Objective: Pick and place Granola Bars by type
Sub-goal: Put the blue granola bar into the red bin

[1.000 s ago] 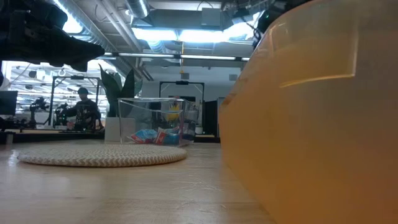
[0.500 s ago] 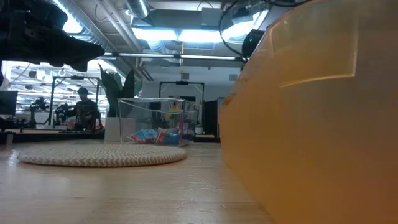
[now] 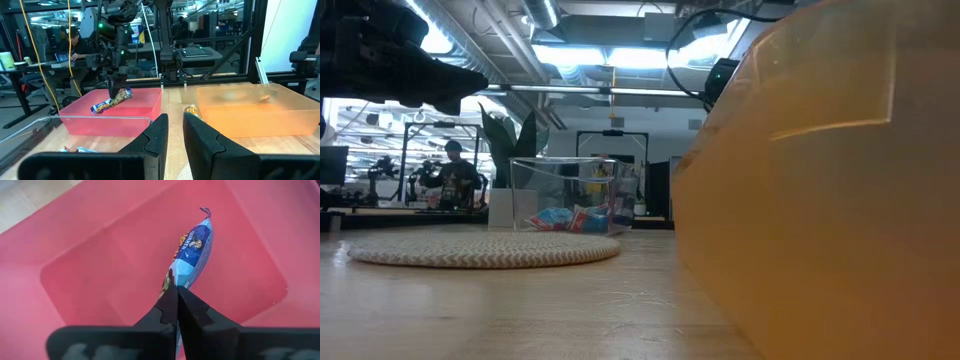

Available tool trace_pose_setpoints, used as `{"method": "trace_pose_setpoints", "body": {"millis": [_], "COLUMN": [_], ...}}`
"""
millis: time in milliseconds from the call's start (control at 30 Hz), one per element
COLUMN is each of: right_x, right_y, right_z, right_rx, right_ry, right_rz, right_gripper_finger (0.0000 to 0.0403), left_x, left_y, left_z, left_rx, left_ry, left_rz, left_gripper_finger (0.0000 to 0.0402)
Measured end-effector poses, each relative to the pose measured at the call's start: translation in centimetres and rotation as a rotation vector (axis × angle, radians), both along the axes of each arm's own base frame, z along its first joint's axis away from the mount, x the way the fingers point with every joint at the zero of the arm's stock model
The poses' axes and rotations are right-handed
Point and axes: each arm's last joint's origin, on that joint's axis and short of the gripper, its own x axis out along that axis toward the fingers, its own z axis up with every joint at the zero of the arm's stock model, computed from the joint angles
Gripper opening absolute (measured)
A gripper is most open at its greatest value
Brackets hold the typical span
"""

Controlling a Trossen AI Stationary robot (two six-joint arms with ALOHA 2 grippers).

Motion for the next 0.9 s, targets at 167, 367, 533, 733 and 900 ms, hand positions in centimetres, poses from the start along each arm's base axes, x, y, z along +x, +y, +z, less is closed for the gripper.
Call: {"method": "trace_pose_setpoints", "body": {"millis": [167,367,533,733,900], "right_x": [0.0,0.0,-0.1,-1.0,-2.3], "right_y": [0.0,0.0,0.1,0.7,1.4], "right_z": [0.0,0.0,0.1,1.1,3.7], "right_rx": [0.004,0.010,0.025,0.050,0.006], "right_ry": [-0.002,-0.001,-0.007,0.010,-0.035], "right_rz": [-0.001,-0.003,-0.013,-0.016,-0.034], "right_gripper_finger": [0.0013,0.0038,0.0070,0.0089,0.0091], "left_x": [0.0,0.0,0.0,0.0,0.0], "left_y": [0.0,0.0,0.0,0.0,0.0], "left_z": [0.0,0.0,0.0,0.0,0.0], "left_rx": [0.000,0.000,0.000,0.000,0.000], "left_ry": [0.000,0.000,0.000,0.000,0.000], "left_rz": [0.001,0.000,0.001,0.000,0.003], "left_gripper_finger": [0.0055,0.0055,0.0055,0.0055,0.0055]}}
